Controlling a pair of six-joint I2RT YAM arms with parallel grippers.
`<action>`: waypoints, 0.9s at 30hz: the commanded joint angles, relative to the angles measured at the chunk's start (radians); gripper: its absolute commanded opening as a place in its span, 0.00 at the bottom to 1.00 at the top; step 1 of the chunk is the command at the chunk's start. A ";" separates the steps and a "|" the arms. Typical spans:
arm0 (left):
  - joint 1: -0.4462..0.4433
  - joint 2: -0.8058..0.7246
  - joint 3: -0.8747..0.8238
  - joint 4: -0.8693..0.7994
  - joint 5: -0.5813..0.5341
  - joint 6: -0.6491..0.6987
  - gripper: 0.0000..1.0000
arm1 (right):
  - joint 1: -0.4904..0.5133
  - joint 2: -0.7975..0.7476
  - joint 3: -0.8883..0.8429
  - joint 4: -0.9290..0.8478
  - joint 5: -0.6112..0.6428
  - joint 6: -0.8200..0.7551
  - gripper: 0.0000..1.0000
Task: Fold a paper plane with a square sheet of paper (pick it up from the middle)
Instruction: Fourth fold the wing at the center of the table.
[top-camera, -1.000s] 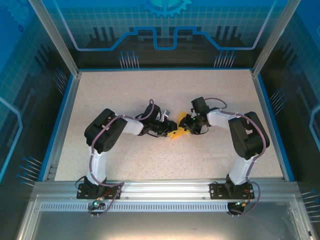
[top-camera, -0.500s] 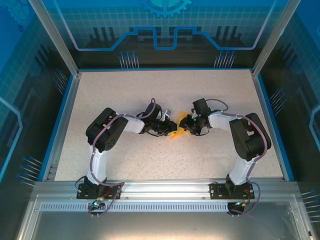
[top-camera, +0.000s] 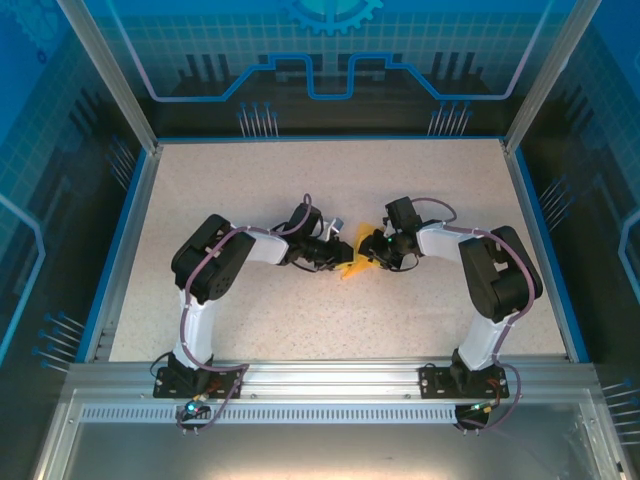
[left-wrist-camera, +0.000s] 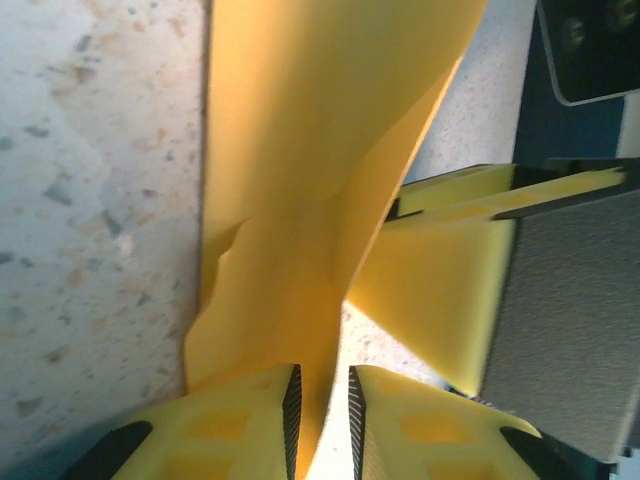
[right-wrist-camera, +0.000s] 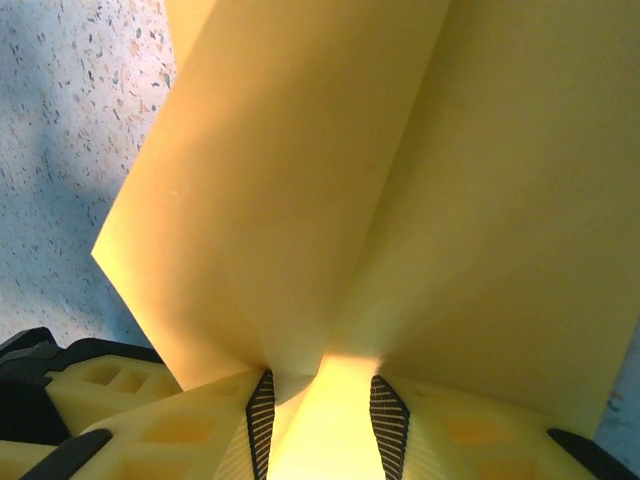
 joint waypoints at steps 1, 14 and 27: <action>0.006 -0.021 0.036 -0.078 -0.043 0.070 0.27 | -0.013 0.044 -0.033 -0.121 0.069 0.000 0.37; -0.012 0.004 0.091 -0.102 -0.071 0.120 0.22 | -0.013 0.057 -0.031 -0.120 0.064 0.002 0.36; -0.031 0.049 0.118 -0.122 -0.055 0.140 0.14 | -0.012 0.057 -0.031 -0.113 0.055 0.005 0.33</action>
